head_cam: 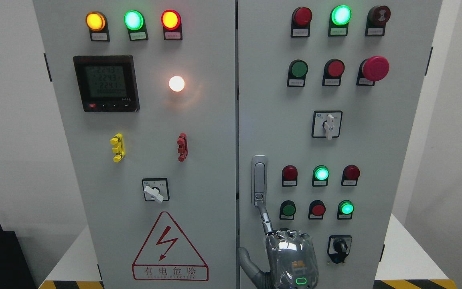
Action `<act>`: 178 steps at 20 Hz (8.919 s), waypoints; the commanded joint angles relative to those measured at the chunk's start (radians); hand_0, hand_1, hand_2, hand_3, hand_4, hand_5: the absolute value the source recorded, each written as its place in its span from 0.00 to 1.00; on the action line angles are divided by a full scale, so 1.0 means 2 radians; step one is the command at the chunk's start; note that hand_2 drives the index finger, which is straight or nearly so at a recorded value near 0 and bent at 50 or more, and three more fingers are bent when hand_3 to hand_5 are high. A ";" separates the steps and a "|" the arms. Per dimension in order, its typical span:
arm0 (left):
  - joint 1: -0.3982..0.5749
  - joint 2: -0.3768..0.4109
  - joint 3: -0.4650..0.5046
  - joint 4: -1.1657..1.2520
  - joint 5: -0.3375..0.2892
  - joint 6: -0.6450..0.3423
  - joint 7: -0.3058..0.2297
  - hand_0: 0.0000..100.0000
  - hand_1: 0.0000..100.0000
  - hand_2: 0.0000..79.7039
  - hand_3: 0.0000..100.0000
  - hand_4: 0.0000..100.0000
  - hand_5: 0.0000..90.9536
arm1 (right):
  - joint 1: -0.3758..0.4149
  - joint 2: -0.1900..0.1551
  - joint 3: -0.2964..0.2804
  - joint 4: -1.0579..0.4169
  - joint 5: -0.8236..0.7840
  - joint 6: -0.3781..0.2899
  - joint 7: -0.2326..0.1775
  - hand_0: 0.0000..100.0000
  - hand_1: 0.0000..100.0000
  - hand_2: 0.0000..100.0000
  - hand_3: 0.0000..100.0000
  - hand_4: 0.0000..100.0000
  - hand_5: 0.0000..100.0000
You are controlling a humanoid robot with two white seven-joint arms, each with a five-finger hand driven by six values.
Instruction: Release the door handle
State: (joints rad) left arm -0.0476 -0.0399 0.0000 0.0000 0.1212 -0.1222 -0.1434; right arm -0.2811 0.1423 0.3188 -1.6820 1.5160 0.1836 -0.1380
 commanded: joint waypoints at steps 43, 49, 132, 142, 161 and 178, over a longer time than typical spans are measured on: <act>0.000 0.000 0.005 0.008 0.000 0.001 0.000 0.12 0.39 0.00 0.00 0.00 0.00 | -0.017 0.006 -0.033 -0.059 -0.004 -0.010 0.005 0.40 0.00 0.90 1.00 0.89 0.89; 0.000 0.000 0.005 0.008 0.000 0.001 0.000 0.12 0.39 0.00 0.00 0.00 0.00 | -0.037 0.006 -0.033 -0.055 -0.001 -0.008 0.017 0.35 0.00 0.91 1.00 0.89 0.90; 0.002 -0.001 0.005 0.008 0.000 0.001 0.000 0.12 0.39 0.00 0.00 0.00 0.00 | -0.101 0.007 -0.034 -0.016 0.007 0.024 0.051 0.35 0.05 0.96 1.00 0.91 0.93; 0.002 -0.001 0.005 0.008 0.000 0.001 0.000 0.12 0.39 0.00 0.00 0.00 0.00 | -0.099 0.007 -0.034 -0.017 0.007 0.025 0.051 0.36 0.05 0.95 1.00 0.91 0.93; 0.002 -0.001 0.005 0.008 0.000 0.001 0.000 0.12 0.39 0.00 0.00 0.00 0.00 | -0.096 0.007 -0.040 -0.022 0.007 0.026 0.049 0.36 0.07 0.96 1.00 0.91 0.94; 0.002 -0.001 0.005 0.008 0.000 0.000 0.000 0.12 0.39 0.00 0.00 0.00 0.00 | -0.096 0.007 -0.046 -0.025 0.007 0.026 0.048 0.36 0.08 0.96 1.00 0.91 0.94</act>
State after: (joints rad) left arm -0.0445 -0.0421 0.0000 0.0000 0.1212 -0.1221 -0.1434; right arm -0.4738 0.1565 0.2359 -1.7276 1.5308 0.2355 -0.0397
